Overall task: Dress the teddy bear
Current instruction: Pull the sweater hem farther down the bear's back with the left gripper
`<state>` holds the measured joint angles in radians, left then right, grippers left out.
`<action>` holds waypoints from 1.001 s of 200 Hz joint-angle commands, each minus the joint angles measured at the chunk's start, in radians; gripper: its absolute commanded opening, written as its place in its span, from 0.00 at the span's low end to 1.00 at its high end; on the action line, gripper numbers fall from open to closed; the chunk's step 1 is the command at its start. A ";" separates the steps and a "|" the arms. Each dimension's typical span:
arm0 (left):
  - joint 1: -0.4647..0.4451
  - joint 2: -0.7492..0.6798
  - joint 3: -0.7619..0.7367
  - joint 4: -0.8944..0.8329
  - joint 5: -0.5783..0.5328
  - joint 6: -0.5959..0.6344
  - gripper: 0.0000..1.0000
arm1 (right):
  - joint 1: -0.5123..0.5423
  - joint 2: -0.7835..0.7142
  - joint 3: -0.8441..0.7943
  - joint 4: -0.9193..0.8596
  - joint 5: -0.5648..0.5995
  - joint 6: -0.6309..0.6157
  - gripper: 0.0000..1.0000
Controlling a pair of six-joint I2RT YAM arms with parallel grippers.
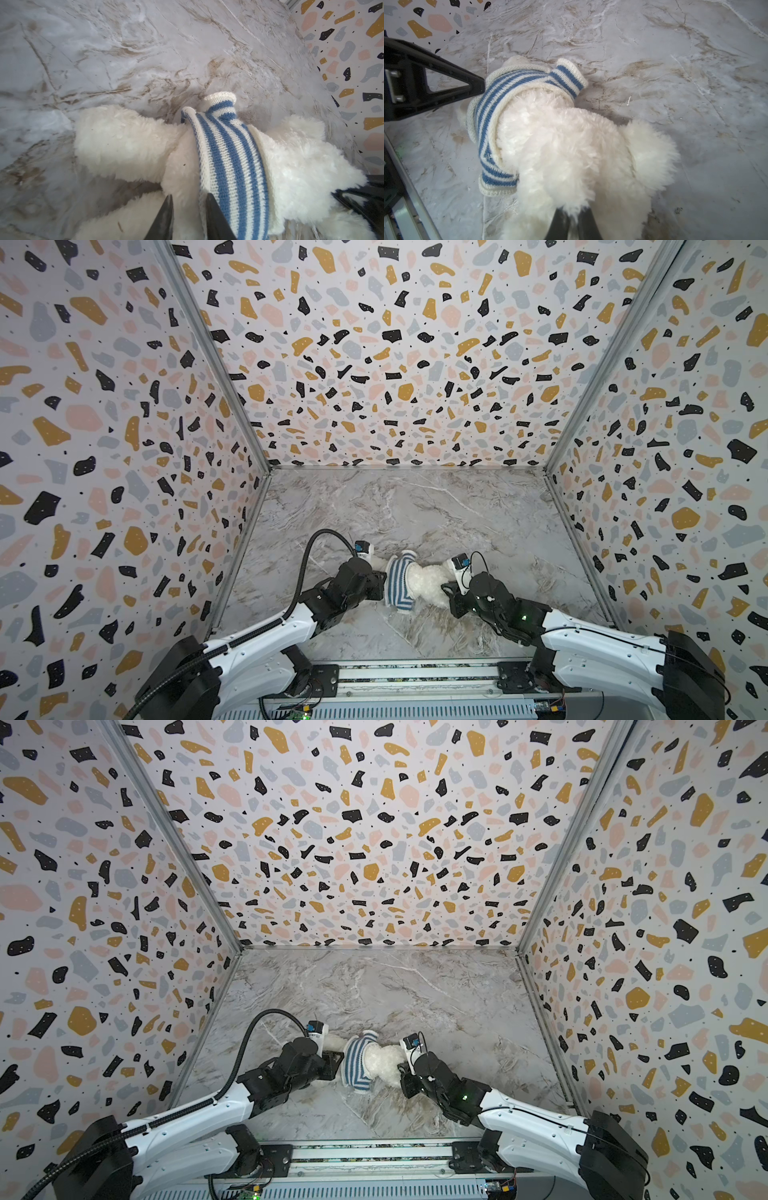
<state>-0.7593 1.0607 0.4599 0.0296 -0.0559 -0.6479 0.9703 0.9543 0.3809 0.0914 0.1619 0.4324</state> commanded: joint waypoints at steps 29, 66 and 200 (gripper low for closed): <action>0.008 0.014 0.042 0.087 0.064 0.017 0.28 | 0.010 -0.029 -0.023 0.057 0.009 -0.014 0.00; 0.029 0.053 0.055 0.072 0.062 0.025 0.25 | 0.019 -0.049 -0.043 0.069 0.016 -0.004 0.00; 0.150 -0.043 -0.025 0.092 0.125 0.009 0.00 | 0.023 -0.112 -0.074 0.015 0.052 0.005 0.00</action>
<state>-0.6376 1.0393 0.4599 0.0990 0.0635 -0.6430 0.9890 0.8700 0.3130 0.1257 0.1802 0.4290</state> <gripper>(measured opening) 0.046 0.086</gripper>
